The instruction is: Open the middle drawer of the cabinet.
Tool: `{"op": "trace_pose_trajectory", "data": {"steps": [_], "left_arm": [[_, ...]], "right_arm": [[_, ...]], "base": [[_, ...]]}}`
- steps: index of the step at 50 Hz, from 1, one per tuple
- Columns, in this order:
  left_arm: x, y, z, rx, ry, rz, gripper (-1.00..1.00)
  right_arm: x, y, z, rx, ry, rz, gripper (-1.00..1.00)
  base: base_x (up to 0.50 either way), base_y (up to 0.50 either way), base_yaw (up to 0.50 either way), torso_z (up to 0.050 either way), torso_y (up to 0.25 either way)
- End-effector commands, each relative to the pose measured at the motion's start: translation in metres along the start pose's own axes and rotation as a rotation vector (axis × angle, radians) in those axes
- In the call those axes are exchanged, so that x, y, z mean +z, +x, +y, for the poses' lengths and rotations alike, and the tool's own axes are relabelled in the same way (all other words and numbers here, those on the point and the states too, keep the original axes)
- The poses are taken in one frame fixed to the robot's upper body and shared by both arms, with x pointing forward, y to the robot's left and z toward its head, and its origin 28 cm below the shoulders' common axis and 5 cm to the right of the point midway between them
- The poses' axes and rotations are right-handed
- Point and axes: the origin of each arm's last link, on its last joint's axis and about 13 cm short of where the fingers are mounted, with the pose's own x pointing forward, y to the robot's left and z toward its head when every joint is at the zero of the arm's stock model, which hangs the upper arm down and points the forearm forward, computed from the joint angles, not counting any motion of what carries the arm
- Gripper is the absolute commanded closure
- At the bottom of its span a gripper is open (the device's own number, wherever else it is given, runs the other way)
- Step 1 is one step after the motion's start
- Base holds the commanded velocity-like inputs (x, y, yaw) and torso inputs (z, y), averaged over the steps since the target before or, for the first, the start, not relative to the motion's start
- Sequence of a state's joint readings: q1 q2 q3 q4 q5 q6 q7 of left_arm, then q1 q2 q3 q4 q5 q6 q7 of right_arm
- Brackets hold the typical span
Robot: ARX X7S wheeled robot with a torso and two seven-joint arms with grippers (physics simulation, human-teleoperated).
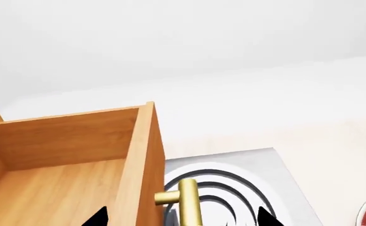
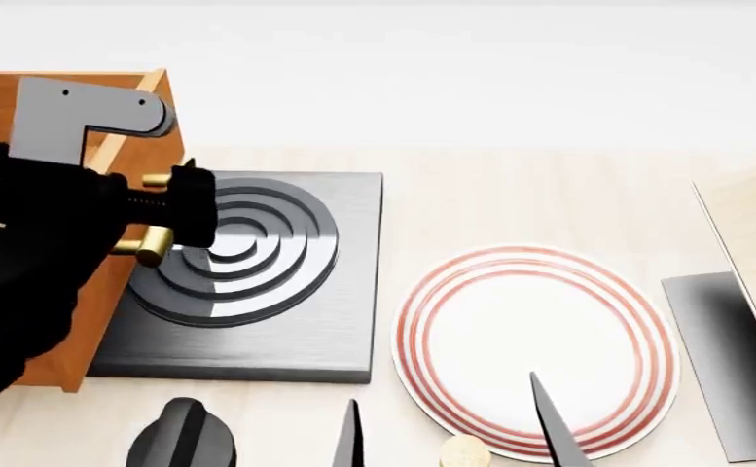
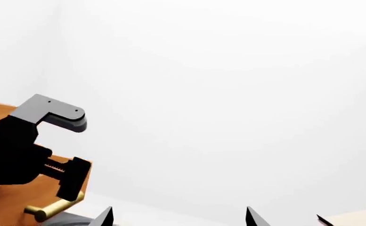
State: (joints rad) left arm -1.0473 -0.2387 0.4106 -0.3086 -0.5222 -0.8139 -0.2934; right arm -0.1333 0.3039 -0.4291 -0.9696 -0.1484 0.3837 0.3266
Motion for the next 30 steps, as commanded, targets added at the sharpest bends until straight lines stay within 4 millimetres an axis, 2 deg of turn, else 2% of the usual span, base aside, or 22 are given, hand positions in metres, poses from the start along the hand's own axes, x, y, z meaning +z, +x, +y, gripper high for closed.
{"op": "trace_pose_trajectory", "data": {"steps": [1, 12, 17, 19, 30], "left_arm": [[0.003, -0.014, -0.008, -0.004, -0.06, -0.115, -1.0], [0.003, -0.04, -0.006, 0.093, -0.086, -0.275, -1.0], [0.0, -0.06, -0.009, 0.088, -0.094, -0.352, -1.0], [-0.003, -0.07, -0.011, 0.088, -0.08, -0.389, -1.0], [-0.021, -0.092, -0.012, 0.095, -0.094, -0.473, -1.0]], "right_arm": [[0.0, 0.002, -0.002, -0.007, -0.014, -0.013, -1.0], [-0.002, 0.002, -0.001, -0.009, -0.015, -0.008, -1.0], [-0.001, 0.003, -0.001, -0.009, -0.015, -0.01, -1.0], [0.0, 0.003, -0.001, -0.008, -0.014, -0.013, -1.0], [0.001, 0.003, -0.002, -0.01, -0.013, -0.019, -1.0]], "base": [[0.0, 0.0, 0.0, 0.0, 0.0], [0.0, 0.0, 0.0, 0.0, 0.0], [0.0, 0.0, 0.0, 0.0, 0.0], [0.0, 0.0, 0.0, 0.0, 0.0], [0.0, 0.0, 0.0, 0.0, 0.0]]}}
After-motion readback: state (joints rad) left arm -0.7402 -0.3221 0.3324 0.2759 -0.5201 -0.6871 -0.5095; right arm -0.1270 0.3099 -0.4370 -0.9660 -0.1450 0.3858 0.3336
